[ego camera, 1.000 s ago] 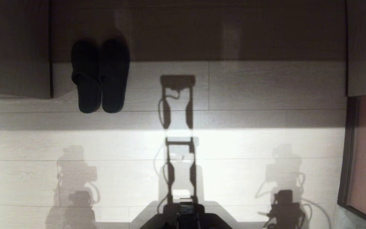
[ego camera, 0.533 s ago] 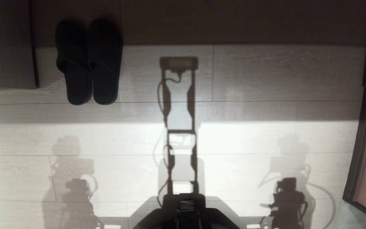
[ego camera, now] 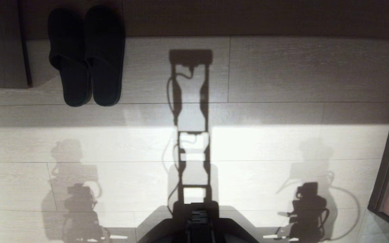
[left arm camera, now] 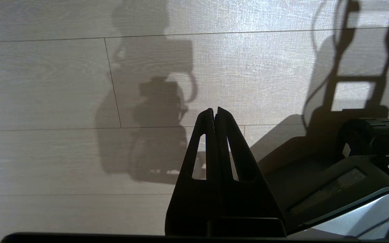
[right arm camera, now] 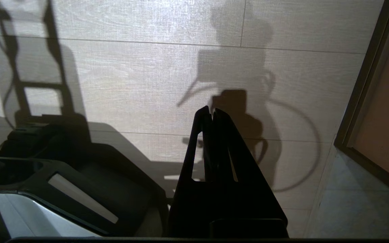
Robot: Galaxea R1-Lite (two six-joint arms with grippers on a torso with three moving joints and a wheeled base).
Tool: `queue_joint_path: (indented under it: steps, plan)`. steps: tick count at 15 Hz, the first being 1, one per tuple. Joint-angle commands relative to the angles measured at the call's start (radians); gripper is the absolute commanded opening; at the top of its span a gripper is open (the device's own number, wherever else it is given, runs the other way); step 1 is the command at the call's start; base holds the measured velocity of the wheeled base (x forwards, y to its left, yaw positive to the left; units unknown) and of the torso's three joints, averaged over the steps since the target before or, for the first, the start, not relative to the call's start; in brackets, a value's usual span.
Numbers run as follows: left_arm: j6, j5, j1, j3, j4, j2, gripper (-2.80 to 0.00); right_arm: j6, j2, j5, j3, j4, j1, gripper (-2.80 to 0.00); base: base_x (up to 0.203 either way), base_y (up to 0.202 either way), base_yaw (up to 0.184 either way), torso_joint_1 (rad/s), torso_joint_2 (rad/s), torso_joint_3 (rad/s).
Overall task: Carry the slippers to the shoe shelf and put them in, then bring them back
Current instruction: Pick up the slippers on the floor
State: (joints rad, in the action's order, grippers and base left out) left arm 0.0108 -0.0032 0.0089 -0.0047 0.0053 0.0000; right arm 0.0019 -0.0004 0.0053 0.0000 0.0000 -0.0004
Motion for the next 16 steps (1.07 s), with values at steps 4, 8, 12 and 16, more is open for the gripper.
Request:
queue_joint_path:
  steps: [4, 8, 12, 16]
  plan:
    - [-0.002, 0.0, 0.0, 0.003, -0.008, 0.0, -2.8, 0.001, -0.001, 0.001, 0.0, 0.0, 0.0, -2.8, 0.0, 0.0, 0.0, 0.0, 0.0, 0.0]
    - [-0.002, 0.0, 0.0, 0.003, -0.008, 0.0, -2.8, 0.0, -0.001, 0.001, 0.0, 0.0, -0.001, -2.8, 0.0, 0.0, 0.0, 0.0, 0.0, 0.0]
    - [0.003, 0.002, 0.0, -0.011, 0.002, 0.0, -2.8, 0.0, -0.001, 0.001, 0.0, 0.0, -0.001, -2.8, 0.0, 0.0, 0.0, 0.0, 0.0, 0.0]
    - [-0.011, -0.012, -0.001, -0.278, 0.107, 0.127, -2.8, 0.0, -0.001, 0.001, 0.0, 0.0, 0.0, -2.8, 0.0, 0.0, 0.0, 0.0, 0.0, 0.0]
